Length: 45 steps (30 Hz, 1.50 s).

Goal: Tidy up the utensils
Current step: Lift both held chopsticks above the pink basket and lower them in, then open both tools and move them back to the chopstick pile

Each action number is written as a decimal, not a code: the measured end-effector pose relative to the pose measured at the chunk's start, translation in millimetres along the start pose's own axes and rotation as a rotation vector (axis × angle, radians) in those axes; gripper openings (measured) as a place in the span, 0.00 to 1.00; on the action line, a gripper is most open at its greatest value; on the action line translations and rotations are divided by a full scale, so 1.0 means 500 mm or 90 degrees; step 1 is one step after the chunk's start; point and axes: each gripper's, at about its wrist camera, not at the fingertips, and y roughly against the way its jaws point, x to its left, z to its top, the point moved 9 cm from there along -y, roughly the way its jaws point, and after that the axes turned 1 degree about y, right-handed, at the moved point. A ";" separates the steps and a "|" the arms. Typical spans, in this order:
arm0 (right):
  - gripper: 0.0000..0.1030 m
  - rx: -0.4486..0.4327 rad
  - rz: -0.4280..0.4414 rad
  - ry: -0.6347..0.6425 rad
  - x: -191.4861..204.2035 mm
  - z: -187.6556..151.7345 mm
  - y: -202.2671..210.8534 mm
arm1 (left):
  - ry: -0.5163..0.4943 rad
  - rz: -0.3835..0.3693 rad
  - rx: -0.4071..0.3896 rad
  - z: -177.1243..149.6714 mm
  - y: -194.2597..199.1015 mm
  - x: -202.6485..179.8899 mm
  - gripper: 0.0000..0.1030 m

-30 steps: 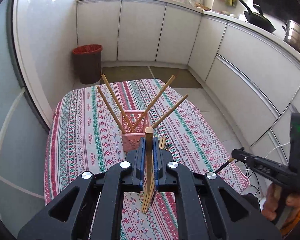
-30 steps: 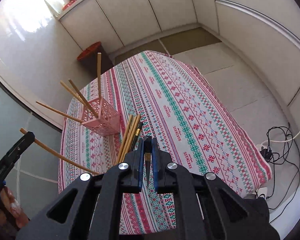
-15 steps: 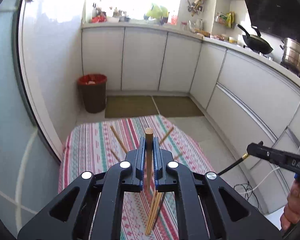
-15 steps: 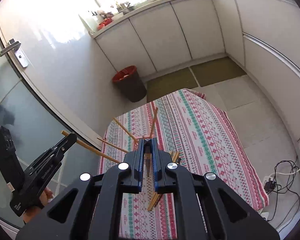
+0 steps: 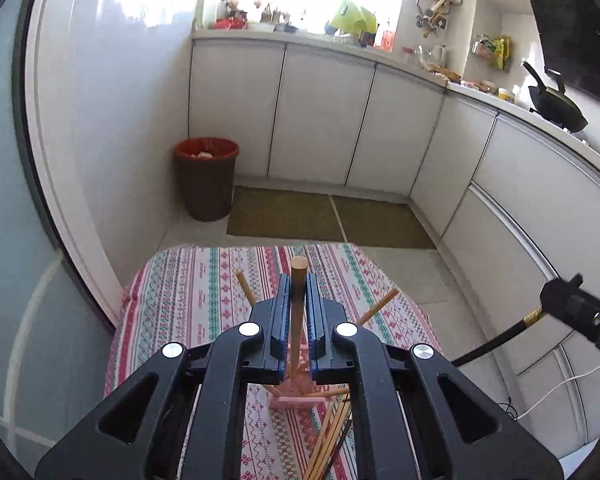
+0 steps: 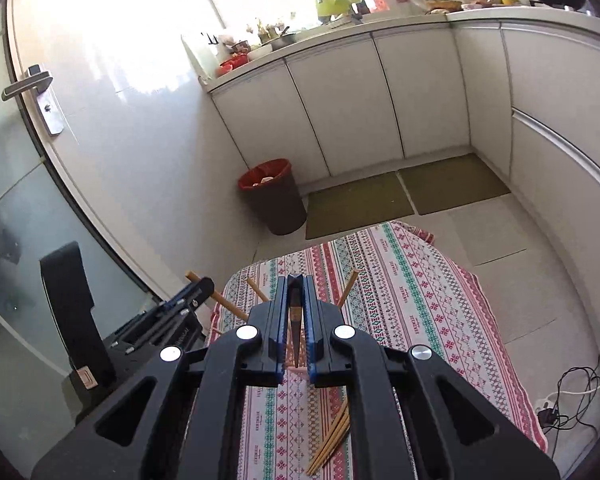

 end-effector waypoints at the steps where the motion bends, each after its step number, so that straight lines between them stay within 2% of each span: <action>1: 0.07 0.006 -0.006 -0.001 -0.004 -0.002 -0.017 | 0.010 0.002 0.017 -0.015 -0.014 0.008 0.09; 3: 0.07 0.015 -0.013 -0.003 -0.010 -0.007 -0.043 | 0.027 0.002 0.021 -0.025 -0.015 0.024 0.20; 11: 0.07 0.032 -0.049 0.001 -0.016 -0.020 -0.120 | 0.097 0.002 -0.096 0.040 0.102 0.086 0.41; 14: 0.07 0.032 -0.062 0.015 -0.008 -0.026 -0.140 | 0.100 0.006 -0.105 0.048 0.115 0.095 0.41; 19: 0.07 0.043 -0.073 0.019 -0.001 -0.037 -0.181 | 0.096 0.013 -0.090 0.041 0.105 0.099 0.41; 24: 0.10 0.052 -0.065 0.010 0.001 -0.047 -0.212 | 0.088 0.027 -0.077 0.030 0.096 0.101 0.41; 30: 0.10 0.035 -0.077 0.018 -0.008 -0.040 -0.166 | 0.077 0.039 -0.058 0.016 0.094 0.096 0.43; 32: 0.11 0.030 -0.080 0.016 -0.017 -0.040 -0.143 | 0.064 0.042 -0.058 0.010 0.102 0.087 0.47; 33: 0.13 0.025 -0.081 0.015 -0.023 -0.042 -0.129 | 0.057 0.045 -0.058 0.005 0.106 0.082 0.50; 34: 0.15 0.021 -0.081 0.013 -0.029 -0.046 -0.114 | 0.050 0.046 -0.058 -0.004 0.112 0.075 0.58; 35: 0.23 0.018 -0.082 0.011 -0.037 -0.050 -0.101 | 0.044 0.047 -0.057 -0.014 0.114 0.070 0.63; 36: 0.34 0.011 -0.083 0.005 -0.050 -0.055 -0.085 | 0.035 0.048 -0.049 -0.029 0.114 0.063 0.65; 37: 0.40 0.005 -0.083 -0.003 -0.065 -0.063 -0.070 | 0.025 0.049 -0.036 -0.046 0.109 0.057 0.66; 39: 0.54 -0.009 -0.088 -0.022 -0.098 -0.085 -0.041 | -0.001 0.051 -0.001 -0.084 0.092 0.040 0.69; 40: 0.57 -0.015 -0.097 -0.031 -0.118 -0.098 -0.028 | -0.010 0.053 0.015 -0.102 0.081 0.034 0.72; 42: 0.76 -0.023 -0.116 -0.042 -0.155 -0.126 -0.008 | -0.028 0.058 0.058 -0.145 0.052 0.021 0.76; 43: 0.80 -0.025 -0.123 -0.048 -0.173 -0.139 -0.002 | -0.038 0.057 0.085 -0.169 0.036 0.015 0.81; 45: 0.88 -0.013 -0.138 -0.051 -0.212 -0.180 0.003 | -0.056 0.050 0.134 -0.214 0.007 0.002 0.81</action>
